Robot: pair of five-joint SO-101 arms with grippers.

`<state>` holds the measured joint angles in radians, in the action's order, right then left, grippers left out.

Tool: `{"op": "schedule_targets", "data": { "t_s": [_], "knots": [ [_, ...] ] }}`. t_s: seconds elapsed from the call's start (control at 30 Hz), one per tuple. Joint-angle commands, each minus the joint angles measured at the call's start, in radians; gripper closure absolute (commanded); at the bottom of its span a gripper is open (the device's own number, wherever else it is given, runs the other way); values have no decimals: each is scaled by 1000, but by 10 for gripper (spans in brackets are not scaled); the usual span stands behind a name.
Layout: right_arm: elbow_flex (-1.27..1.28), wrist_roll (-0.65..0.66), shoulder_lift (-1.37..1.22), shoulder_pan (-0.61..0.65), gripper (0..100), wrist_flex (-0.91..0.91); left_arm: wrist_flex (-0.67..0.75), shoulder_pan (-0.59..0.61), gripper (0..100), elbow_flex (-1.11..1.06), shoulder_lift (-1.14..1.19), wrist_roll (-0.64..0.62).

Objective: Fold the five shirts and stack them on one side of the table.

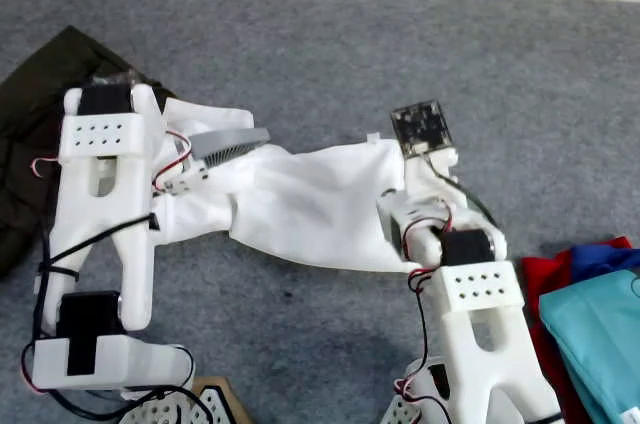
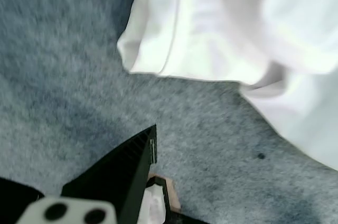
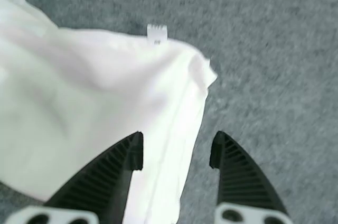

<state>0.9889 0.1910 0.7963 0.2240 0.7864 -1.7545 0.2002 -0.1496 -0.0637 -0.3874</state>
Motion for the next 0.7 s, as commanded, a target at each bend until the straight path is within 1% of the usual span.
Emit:
{"op": "schedule_targets", "data": {
  "t_s": [0.0,0.33,0.57,0.67],
  "knots": [
    [5,-14,36,8,786,2,-14,18,194,-54,-47,-12],
    [4,-15,36,45,786,2,-17,19,190,-64,-67,-18],
    [10,-15,36,47,786,-22,29,19,194,-162,-213,-20],
    [19,-35,36,42,786,-24,29,19,194,-182,-283,-104]
  ]
}}
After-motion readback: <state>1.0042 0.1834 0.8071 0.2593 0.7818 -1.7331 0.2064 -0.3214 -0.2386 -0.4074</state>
